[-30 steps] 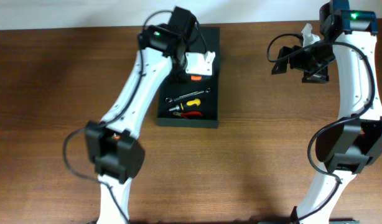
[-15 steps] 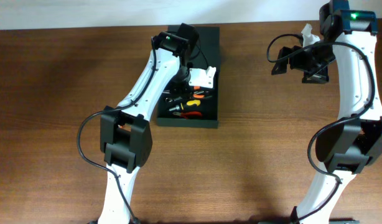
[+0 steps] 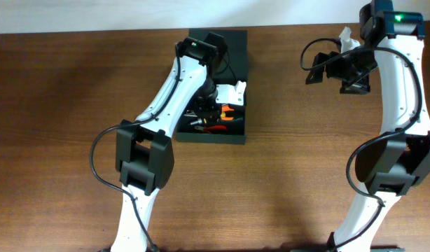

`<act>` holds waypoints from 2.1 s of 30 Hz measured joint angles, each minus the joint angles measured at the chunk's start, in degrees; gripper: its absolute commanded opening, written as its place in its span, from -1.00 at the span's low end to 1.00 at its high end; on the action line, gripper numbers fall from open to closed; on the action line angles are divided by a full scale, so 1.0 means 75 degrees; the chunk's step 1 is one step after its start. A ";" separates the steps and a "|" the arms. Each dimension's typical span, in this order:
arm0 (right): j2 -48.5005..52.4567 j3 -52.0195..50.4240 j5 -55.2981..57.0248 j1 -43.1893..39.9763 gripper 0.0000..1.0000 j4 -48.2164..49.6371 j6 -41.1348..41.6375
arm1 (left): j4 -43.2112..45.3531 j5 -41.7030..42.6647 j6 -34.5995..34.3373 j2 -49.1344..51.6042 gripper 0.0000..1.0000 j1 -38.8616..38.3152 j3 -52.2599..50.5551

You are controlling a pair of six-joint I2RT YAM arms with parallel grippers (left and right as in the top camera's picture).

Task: Pack container
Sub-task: 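Lift the pliers with left gripper and carry them into the box, then open left gripper and withdraw it from the box, then move left gripper over the orange socket rail and lower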

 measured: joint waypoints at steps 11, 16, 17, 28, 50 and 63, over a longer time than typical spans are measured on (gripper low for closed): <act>0.0000 0.0000 0.0000 0.0000 0.98 -0.0050 -0.0003 | 0.0064 -0.0061 -0.0023 0.0085 -0.95 -0.0012 -0.0146; 0.0000 0.0000 0.0000 0.0000 0.97 -0.0055 -0.0006 | 0.0192 -0.0085 -0.0023 0.0085 -0.74 -0.0012 -0.0603; 0.0000 0.0000 0.0000 0.0000 0.98 -0.0055 -0.0003 | 0.0219 -0.0108 -0.0023 0.0085 -0.68 -0.0012 -0.0699; 0.0000 0.0000 0.0000 0.0000 0.97 -0.0087 -0.0006 | -0.0659 -0.0309 -0.0469 0.0085 0.98 0.0003 -0.0157; 0.0000 0.0000 0.0000 0.0000 0.98 -0.0087 -0.0015 | -0.1355 -0.0408 -0.4998 -0.1810 0.98 0.3212 0.2690; 0.0000 0.0000 0.0000 0.0000 0.98 0.0067 -0.0012 | 0.0385 0.0749 -0.6135 -0.1693 0.99 0.5065 -0.1827</act>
